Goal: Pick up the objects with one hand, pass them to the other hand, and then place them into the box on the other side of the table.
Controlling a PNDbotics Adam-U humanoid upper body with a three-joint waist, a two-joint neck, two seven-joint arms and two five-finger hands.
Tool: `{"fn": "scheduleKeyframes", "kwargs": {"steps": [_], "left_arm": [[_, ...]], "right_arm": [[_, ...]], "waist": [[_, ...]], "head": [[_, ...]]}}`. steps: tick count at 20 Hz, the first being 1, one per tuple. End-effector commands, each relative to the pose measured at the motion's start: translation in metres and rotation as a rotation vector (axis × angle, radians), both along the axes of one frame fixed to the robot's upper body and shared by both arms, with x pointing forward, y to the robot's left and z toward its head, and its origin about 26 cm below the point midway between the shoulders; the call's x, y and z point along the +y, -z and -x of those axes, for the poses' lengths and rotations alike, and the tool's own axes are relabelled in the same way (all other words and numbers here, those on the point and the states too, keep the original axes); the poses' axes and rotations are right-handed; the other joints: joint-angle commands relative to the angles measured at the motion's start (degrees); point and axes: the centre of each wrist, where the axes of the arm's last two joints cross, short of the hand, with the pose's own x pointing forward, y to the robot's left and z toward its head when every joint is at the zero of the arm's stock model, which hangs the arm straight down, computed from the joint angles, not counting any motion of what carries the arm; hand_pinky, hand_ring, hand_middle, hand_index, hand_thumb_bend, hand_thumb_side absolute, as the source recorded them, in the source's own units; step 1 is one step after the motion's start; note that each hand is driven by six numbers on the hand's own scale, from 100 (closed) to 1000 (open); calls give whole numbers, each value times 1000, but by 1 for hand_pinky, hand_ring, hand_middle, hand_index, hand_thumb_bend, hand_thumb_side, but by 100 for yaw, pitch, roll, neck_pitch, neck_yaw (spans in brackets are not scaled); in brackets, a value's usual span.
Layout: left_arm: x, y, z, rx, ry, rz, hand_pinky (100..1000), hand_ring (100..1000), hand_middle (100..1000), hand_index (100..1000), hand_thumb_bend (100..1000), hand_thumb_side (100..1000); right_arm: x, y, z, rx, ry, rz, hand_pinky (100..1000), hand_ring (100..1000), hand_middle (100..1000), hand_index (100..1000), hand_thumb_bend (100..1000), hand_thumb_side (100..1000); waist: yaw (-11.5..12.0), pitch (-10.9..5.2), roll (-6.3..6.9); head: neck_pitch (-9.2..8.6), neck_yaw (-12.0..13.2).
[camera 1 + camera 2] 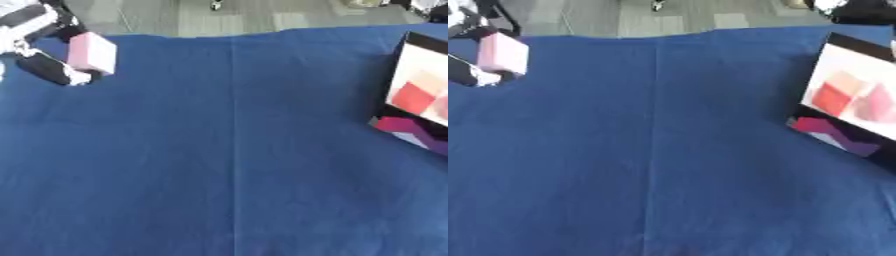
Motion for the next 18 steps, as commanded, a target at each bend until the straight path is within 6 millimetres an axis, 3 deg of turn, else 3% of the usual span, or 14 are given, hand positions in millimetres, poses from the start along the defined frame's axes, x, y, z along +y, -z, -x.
{"fn": "scheduleKeyframes", "kwargs": {"steps": [1, 7, 12, 13, 14, 18], "left_arm": [[-6, -7, 2, -33, -13, 54, 758, 627, 472, 484, 100, 100], [-22, 7, 0, -44, -16, 126, 755, 618, 464, 496, 100, 100], [-36, 15, 0, -63, -3, 163, 754, 615, 461, 494, 100, 100], [-39, 16, 1, -67, 3, 166, 754, 615, 461, 495, 100, 100], [-42, 17, 1, -71, 8, 165, 754, 615, 461, 495, 100, 100], [-53, 19, 3, -94, 23, 174, 753, 613, 460, 495, 100, 100]], "right_arm": [[19, -22, 6, -50, -56, 59, 927, 837, 804, 883, 500, 144], [56, -34, 5, -53, -147, 161, 924, 840, 807, 882, 505, 155], [78, -32, 0, -33, -196, 217, 924, 841, 807, 881, 513, 166], [83, -32, -1, -31, -206, 229, 925, 842, 808, 880, 558, 159], [87, -31, -2, -31, -215, 244, 925, 843, 808, 880, 522, 164], [106, -29, -6, -25, -247, 299, 925, 845, 810, 879, 533, 161]], "waist": [[-5, -259, 18], [3, -287, -9], [18, -300, -25], [21, -302, -28], [21, -305, -32], [29, -314, -47]], "head": [[11, -76], [38, -173], [66, -246], [75, -266], [83, -286], [100, -338]]}}
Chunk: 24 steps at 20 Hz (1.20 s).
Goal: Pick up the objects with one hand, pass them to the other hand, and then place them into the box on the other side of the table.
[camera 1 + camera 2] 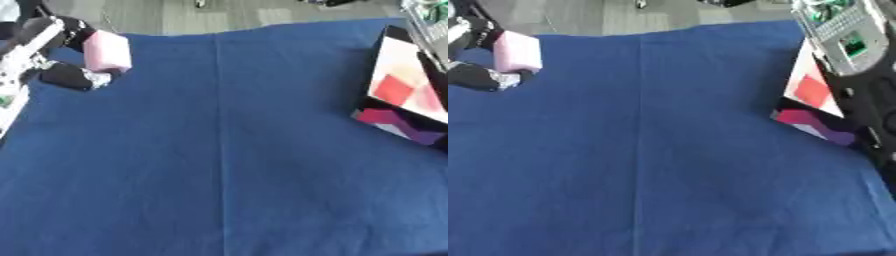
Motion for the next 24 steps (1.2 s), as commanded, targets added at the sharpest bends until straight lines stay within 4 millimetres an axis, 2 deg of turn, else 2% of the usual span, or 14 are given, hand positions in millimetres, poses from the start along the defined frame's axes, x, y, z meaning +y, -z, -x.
{"fn": "scheduleKeyframes", "kwargs": {"steps": [1, 4, 7, 10, 11, 12, 15, 24], "left_arm": [[-7, -9, 3, -53, 12, 7, 752, 612, 459, 496, 100, 100], [-14, -8, 4, -68, 18, 27, 751, 611, 458, 495, 100, 100], [-16, -7, 5, -73, 20, 35, 750, 609, 456, 496, 100, 100], [-27, 0, 8, -76, 41, 78, 749, 606, 452, 495, 100, 100], [-29, 3, 9, -76, 43, 91, 748, 605, 451, 494, 100, 100], [-30, 5, 10, -75, 45, 104, 748, 604, 451, 494, 100, 100], [-34, 11, 13, -74, 56, 129, 748, 603, 450, 494, 100, 100], [-45, 22, 19, -49, 94, 152, 745, 602, 448, 493, 100, 100]], "right_arm": [[12, -8, -1, -26, -18, 47, 925, 846, 811, 880, 536, 160], [24, -5, -5, -23, -35, 80, 925, 847, 813, 880, 537, 160], [26, -4, -6, -23, -40, 92, 926, 852, 820, 882, 541, 160], [44, 6, -8, 1, -70, 127, 925, 854, 823, 884, 544, 161], [47, 9, -8, 6, -75, 140, 925, 855, 825, 886, 613, 127], [50, 12, -9, 11, -79, 154, 925, 855, 826, 886, 550, 161], [56, 18, -11, 24, -90, 189, 925, 857, 829, 887, 579, 148], [72, 30, -14, 35, -120, 263, 924, 859, 833, 890, 563, 157]], "waist": [[14, -316, -48], [20, -322, -58], [25, -323, -62], [43, -333, -79], [44, -334, -81], [46, -333, -82], [53, -331, -78], [62, -314, -66]], "head": [[21, -47], [18, -69], [17, -79], [39, -128], [41, -138], [45, -149], [60, -182], [101, -291]]}}
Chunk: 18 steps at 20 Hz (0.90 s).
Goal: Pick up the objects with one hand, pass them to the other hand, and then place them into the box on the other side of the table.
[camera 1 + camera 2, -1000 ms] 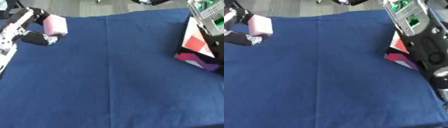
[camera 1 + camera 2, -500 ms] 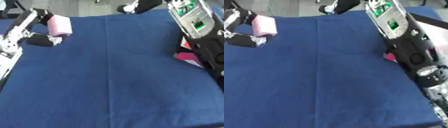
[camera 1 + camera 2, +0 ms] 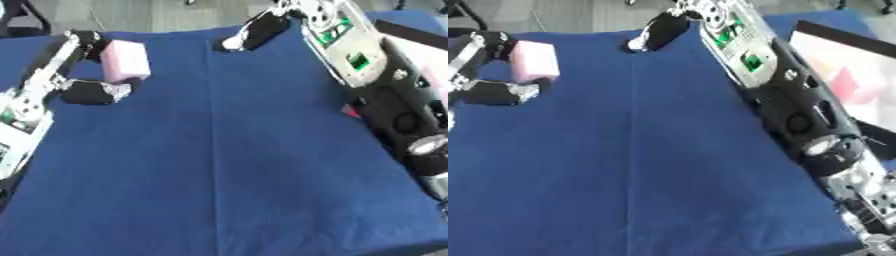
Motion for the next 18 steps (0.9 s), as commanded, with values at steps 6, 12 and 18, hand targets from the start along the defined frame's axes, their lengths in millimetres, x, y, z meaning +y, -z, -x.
{"fn": "scheduleKeyframes", "kwargs": {"steps": [6, 12, 18], "left_arm": [[-12, -2, 6, -15, 37, 41, 743, 600, 447, 494, 100, 100], [-19, -1, 9, -33, 40, 57, 740, 598, 446, 495, 100, 100], [-28, 0, 12, -53, 54, 40, 734, 595, 449, 497, 100, 100]], "right_arm": [[14, -4, 2, -24, -27, 36, 924, 858, 832, 890, 557, 156], [21, -1, 3, -17, -40, 41, 922, 853, 827, 884, 541, 151], [30, 2, 6, -8, -60, 42, 914, 841, 815, 874, 512, 129]], "waist": [[18, -304, -48], [36, -295, -43], [40, -277, -35]], "head": [[10, -81], [-5, -102], [-27, -98]]}}
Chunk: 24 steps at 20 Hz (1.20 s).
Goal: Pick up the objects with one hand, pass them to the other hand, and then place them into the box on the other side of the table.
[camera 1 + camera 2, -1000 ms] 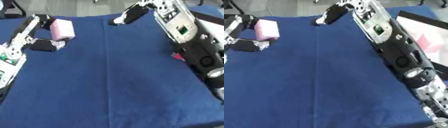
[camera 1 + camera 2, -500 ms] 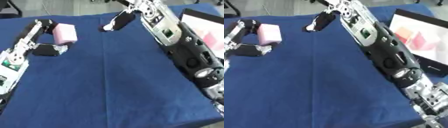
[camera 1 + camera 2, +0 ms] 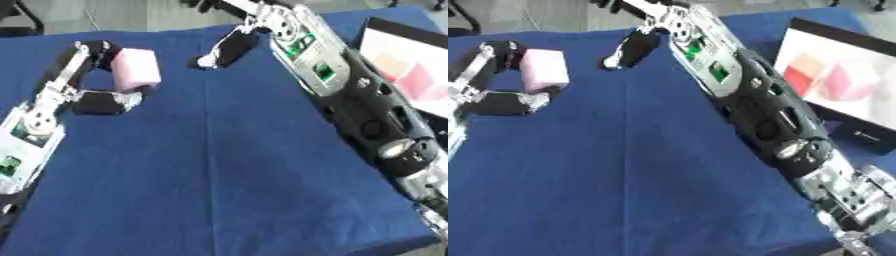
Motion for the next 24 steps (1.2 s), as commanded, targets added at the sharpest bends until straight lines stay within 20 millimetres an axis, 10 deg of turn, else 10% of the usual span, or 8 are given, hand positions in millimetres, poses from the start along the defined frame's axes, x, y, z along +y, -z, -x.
{"fn": "scheduleKeyframes", "kwargs": {"steps": [1, 24], "left_arm": [[-5, -10, 3, -41, 15, -10, 734, 595, 450, 497, 100, 100], [-33, -15, 10, -98, -11, 6, 699, 560, 427, 506, 100, 100]], "right_arm": [[6, -11, 4, -29, -17, 0, 913, 840, 815, 873, 509, 128], [23, -1, 14, 8, -79, 31, 904, 827, 801, 861, 486, 100]], "waist": [[9, -274, -34], [16, -224, 4]], "head": [[-29, -15], [-126, 96]]}}
